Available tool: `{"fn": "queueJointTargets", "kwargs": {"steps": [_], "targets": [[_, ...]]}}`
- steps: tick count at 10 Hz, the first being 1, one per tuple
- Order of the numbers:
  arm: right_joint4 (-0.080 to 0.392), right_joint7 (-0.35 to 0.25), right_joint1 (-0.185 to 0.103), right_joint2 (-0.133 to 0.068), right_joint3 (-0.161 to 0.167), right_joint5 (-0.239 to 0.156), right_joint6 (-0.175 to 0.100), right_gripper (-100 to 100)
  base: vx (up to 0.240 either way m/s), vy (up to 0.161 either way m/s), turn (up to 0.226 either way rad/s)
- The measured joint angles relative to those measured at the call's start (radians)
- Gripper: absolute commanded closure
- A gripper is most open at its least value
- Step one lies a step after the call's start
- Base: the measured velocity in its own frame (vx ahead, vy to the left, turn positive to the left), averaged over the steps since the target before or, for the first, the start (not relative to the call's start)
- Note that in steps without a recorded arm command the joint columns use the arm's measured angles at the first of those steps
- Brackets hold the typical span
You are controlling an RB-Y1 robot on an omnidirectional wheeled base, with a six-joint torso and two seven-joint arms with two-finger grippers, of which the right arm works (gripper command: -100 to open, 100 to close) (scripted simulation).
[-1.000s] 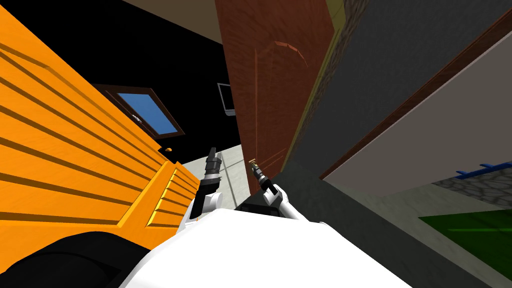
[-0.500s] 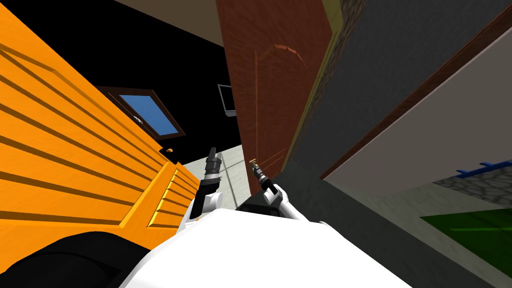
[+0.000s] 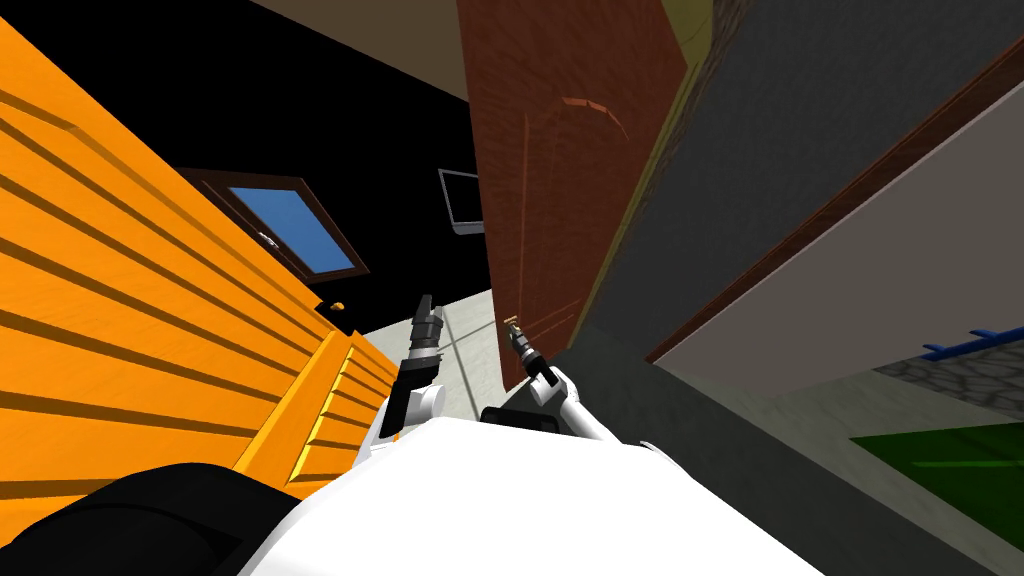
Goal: Push the door open
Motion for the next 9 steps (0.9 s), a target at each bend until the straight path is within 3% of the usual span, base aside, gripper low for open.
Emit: {"fn": "queueJointTargets", "kwargs": {"steps": [1,5,8,9], "targets": [[-0.013,0.002,0.005,-0.004,-0.012,0.002,0.006,100,0.104,0.164,-0.037],[0.032,0.01,-0.016,0.015,-0.057,0.007,0.0,100,0.084,0.118,-0.032],[0.006,0.022,0.005,0.014,-0.087,0.014,0.021,100,0.063,0.091,-0.017],[0.017,0.022,-0.001,0.015,-0.091,0.014,0.016,100,0.037,0.052,-0.001]]}}
